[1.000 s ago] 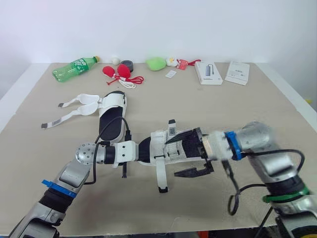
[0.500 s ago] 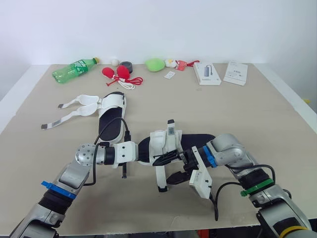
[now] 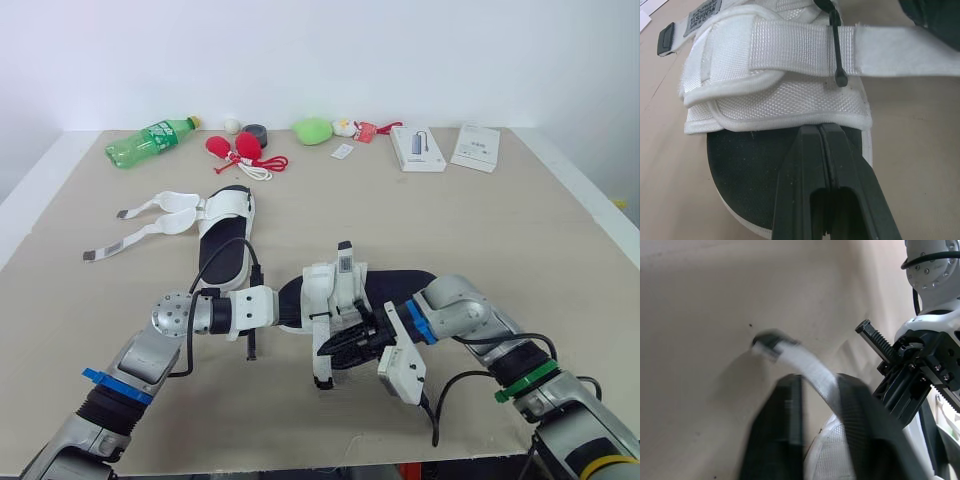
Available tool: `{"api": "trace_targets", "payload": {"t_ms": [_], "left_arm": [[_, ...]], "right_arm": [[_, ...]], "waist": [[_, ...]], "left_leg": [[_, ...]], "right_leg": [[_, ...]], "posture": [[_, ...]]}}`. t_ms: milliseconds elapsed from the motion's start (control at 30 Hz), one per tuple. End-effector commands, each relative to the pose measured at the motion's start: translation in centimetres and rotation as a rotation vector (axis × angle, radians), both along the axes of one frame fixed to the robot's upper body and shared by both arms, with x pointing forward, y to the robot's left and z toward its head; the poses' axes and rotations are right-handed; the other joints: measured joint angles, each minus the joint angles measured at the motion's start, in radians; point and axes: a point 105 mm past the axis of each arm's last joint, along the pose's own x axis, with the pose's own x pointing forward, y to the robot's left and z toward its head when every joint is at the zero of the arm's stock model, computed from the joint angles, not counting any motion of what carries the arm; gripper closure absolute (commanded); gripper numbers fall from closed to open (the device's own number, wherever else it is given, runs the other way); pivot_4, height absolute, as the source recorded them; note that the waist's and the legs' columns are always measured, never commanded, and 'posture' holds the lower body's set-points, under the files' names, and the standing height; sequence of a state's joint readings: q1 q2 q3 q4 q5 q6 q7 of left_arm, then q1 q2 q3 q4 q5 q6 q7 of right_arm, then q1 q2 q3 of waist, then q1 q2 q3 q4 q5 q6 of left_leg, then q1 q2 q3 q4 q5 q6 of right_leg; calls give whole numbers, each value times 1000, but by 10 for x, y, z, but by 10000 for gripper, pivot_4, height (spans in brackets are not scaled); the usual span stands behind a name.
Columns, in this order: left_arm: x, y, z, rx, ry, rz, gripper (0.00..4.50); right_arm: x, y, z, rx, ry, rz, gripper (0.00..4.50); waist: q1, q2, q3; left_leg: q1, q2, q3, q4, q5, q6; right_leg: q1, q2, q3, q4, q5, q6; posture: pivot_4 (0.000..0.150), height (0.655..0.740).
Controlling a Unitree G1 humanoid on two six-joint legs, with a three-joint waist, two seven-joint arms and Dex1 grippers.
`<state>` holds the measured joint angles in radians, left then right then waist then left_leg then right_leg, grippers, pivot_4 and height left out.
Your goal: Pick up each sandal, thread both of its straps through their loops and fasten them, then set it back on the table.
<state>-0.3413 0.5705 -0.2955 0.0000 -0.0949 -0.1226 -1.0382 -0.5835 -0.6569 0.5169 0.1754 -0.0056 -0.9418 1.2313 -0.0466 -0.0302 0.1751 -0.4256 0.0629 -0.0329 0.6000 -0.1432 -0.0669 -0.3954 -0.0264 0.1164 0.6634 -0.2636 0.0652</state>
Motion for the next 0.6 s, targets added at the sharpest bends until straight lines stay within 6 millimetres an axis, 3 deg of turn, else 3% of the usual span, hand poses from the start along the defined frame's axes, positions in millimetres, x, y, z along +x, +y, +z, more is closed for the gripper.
{"api": "trace_targets", "payload": {"t_ms": [33, 133, 267, 433, 600], "left_arm": [[-4, 7, -27, 86, 86, 17, 45000], [-4, 7, -27, 87, 86, 16, 45000], [-3, 8, -27, 93, 88, 13, 45000], [-1, 7, -26, 93, 86, 11, 45000], [0, 8, -26, 95, 83, 10, 45000]], "right_arm": [[-6, 3, 10, 58, 42, -1, 44833], [-13, 9, 20, 145, 151, -20, 44833], [-14, 19, 50, 304, 522, -122, 44833], [27, 26, 79, 443, 839, -364, 44833], [67, 16, 75, 414, 938, -619, 44833]], "waist": [[0, 0, 0], [1, 0, 0], [0, 0, 0], [0, 0, 0], [1, 0, 0]], "left_leg": [[0, 0, 0, 0, 0, 0], [0, 0, 0, 0, 0, 0], [1, 0, 0, 0, 0, 0], [1, 0, 0, 0, 0, 0], [1, 0, 0, 0, 0, 0]], "right_leg": [[0, 0, 0, 0, 0, 0], [0, 0, 0, 0, 0, 0], [1, 0, 0, 0, 0, 0], [2, 0, 1, 0, 0, 0], [0, 0, 0, 0, 1, -1]], "posture": [[1500, 7400], [1500, 7400], [1500, 7400], [1500, 7400], [1500, 7400]]}}
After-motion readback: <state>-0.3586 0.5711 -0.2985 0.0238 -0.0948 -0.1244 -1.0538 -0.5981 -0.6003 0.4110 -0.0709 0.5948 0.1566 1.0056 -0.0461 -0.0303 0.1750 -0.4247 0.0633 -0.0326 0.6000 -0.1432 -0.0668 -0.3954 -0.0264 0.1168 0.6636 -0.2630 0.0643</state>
